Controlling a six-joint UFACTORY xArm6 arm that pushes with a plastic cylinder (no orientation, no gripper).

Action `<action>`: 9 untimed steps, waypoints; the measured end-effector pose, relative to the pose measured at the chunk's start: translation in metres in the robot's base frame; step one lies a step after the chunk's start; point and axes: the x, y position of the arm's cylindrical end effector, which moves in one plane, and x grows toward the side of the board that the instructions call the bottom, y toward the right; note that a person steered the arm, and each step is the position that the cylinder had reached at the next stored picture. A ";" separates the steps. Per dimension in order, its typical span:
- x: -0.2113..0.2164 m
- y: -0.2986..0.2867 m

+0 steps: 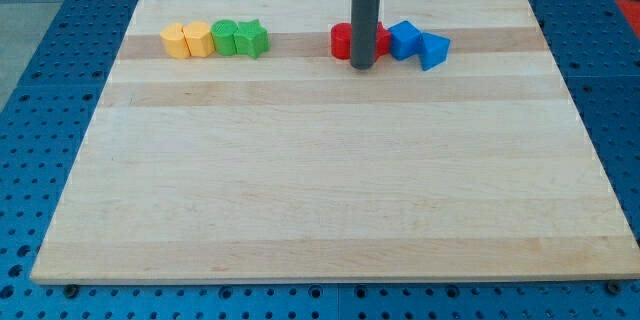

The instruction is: Move the red circle down a bit

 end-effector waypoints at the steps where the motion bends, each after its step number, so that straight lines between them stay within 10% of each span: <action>1: 0.000 -0.012; 4: -0.026 -0.095; 9: -0.073 -0.066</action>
